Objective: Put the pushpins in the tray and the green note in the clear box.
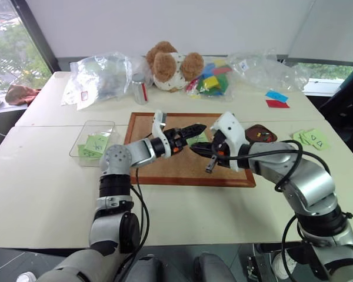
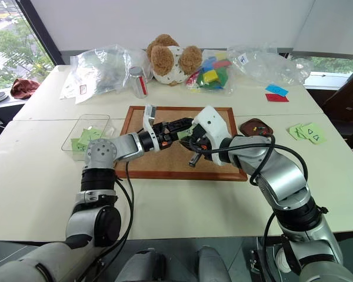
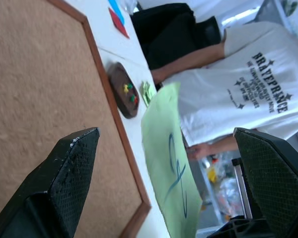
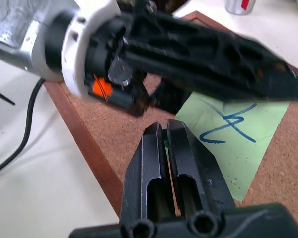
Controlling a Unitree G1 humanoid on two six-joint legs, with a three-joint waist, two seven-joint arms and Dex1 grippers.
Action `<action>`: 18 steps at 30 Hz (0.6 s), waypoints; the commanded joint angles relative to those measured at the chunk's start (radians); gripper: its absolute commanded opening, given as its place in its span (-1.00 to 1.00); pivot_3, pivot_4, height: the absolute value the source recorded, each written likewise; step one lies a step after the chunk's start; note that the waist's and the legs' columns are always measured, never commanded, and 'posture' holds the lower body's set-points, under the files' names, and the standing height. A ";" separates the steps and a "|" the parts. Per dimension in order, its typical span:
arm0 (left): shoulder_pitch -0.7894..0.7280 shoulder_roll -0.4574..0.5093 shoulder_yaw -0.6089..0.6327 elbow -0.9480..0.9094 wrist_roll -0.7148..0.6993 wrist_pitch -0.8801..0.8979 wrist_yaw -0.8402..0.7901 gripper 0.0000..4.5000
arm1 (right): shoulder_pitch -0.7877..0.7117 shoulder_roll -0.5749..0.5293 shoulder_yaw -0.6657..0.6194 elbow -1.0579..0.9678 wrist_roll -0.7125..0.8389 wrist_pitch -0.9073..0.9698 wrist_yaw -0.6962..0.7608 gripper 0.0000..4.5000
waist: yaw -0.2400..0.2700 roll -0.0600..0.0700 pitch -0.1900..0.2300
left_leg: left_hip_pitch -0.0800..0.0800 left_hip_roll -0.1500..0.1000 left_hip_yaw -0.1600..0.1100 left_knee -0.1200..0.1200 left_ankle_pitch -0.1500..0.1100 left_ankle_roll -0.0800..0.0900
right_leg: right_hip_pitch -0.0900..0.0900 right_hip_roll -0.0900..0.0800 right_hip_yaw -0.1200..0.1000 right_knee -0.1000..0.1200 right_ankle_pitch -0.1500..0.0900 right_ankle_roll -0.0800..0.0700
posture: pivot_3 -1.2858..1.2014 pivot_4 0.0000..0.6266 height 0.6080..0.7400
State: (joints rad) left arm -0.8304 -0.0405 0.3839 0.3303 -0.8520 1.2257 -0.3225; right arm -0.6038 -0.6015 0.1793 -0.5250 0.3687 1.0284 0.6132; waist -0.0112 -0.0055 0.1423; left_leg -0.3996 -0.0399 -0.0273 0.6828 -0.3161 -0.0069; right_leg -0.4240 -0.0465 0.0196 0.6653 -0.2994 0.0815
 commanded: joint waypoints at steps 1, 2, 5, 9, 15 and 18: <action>0.001 -0.011 0.027 -0.038 -0.049 0.019 0.032 0.21 | -0.023 -0.001 -0.013 -0.027 0.004 -0.018 -0.001 -1.00 | 0.000 0.000 0.000 | 0.000 0.000 0.000 0.000 0.000 0.000 | 0.000 0.000 0.000 0.000 0.000 0.000 | 0.03 -0.52 1.00; 0.004 -0.014 0.030 -0.041 -0.055 0.023 0.040 -0.02 | -0.023 -0.001 -0.012 -0.026 0.004 -0.019 -0.001 -1.00 | 0.000 0.000 0.000 | 0.000 0.000 0.000 0.000 0.000 0.000 | 0.000 0.000 0.000 0.000 0.000 0.000 | 0.03 -0.52 1.00; 0.011 -0.020 0.033 -0.050 -0.068 0.030 0.057 -0.67 | -0.024 -0.001 -0.012 -0.027 0.005 -0.017 -0.002 -1.00 | 0.000 0.000 0.000 | 0.000 0.000 0.000 0.000 0.000 0.000 | 0.000 0.000 0.000 0.000 0.000 0.000 | 0.03 -0.52 1.00; 0.023 -0.025 0.038 -0.062 -0.080 0.035 0.074 -0.94 | -0.028 0.001 -0.016 -0.035 0.011 -0.008 -0.003 -1.00 | 0.000 0.000 0.000 | 0.000 0.000 0.000 0.000 0.000 0.000 | 0.000 0.000 0.000 0.000 0.000 0.000 | 0.03 -0.52 1.00; 0.054 0.000 0.025 -0.043 -0.060 -0.001 0.065 -0.94 | -0.049 -0.004 -0.054 -0.048 0.031 0.024 -0.012 -1.00 | 0.000 0.000 0.000 | 0.000 0.000 0.000 0.000 0.000 -0.001 | 0.000 0.000 0.000 0.000 0.000 0.000 | 0.03 -0.52 1.00; 0.065 0.020 0.017 -0.014 -0.042 -0.033 0.050 -0.94 | -0.059 -0.001 -0.075 -0.056 0.048 0.046 -0.023 -1.00 | 0.000 0.000 0.000 | 0.000 0.000 0.000 0.000 0.000 -0.001 | 0.000 0.000 0.000 0.000 0.000 0.000 | 0.03 -0.52 1.00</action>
State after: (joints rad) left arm -0.7735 -0.0305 0.4070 0.3114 -0.9024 1.2183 -0.2598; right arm -0.6323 -0.6044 0.1463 -0.5290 0.3997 1.0716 0.5991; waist -0.0111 -0.0055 0.1423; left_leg -0.3996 -0.0402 -0.0273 0.6830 -0.3157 -0.0076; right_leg -0.4241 -0.0465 0.0197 0.6656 -0.2994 0.0815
